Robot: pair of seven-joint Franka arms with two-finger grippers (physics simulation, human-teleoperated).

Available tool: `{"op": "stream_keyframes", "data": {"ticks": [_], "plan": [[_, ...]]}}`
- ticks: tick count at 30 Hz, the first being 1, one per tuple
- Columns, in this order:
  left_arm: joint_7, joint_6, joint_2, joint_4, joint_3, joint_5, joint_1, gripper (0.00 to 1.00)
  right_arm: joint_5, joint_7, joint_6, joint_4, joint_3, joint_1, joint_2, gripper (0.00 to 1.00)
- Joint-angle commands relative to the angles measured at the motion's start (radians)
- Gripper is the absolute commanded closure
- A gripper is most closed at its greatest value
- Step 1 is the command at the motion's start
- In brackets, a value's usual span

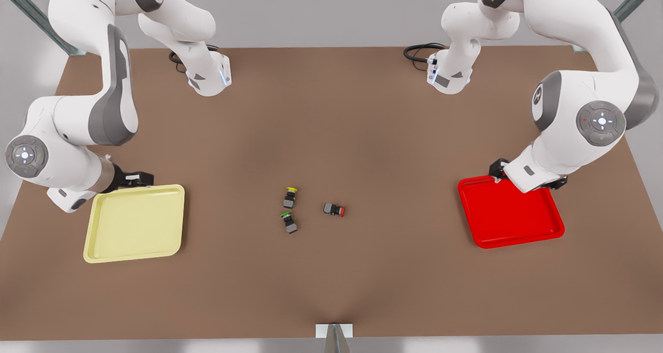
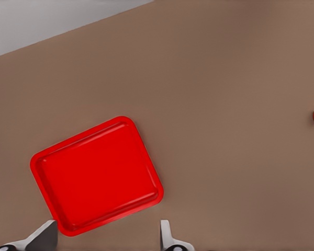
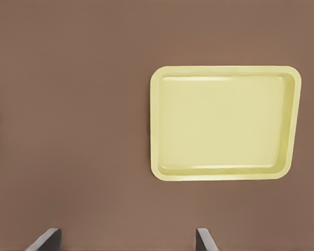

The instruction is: Place the switches on the corresponding trays according to their colors

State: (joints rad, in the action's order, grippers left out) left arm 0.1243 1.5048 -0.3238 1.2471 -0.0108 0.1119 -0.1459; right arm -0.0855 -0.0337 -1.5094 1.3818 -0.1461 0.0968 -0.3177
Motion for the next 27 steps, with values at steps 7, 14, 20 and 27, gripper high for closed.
{"op": "stream_keyframes", "data": {"ticks": [7,14,20,27], "plan": [[-0.002,0.014,-0.008,0.009,0.002,-0.026,0.003,0.0,0.013,0.009,-0.011,0.0,-0.009,-0.061,-0.007,0.0],[0.012,0.009,-0.02,0.014,0.038,-0.072,0.011,0.0,0.039,0.149,-0.012,-0.067,0.126,-0.364,-0.119,0.0],[0.017,-0.009,-0.021,0.014,0.043,-0.074,0.011,0.0,0.095,0.439,-0.098,-0.167,0.108,-0.499,-0.264,0.0],[0.018,-0.011,-0.032,0.015,0.043,-0.074,0.009,0.0,0.095,0.6,-0.115,-0.268,0.112,-0.62,-0.412,0.0]]}}
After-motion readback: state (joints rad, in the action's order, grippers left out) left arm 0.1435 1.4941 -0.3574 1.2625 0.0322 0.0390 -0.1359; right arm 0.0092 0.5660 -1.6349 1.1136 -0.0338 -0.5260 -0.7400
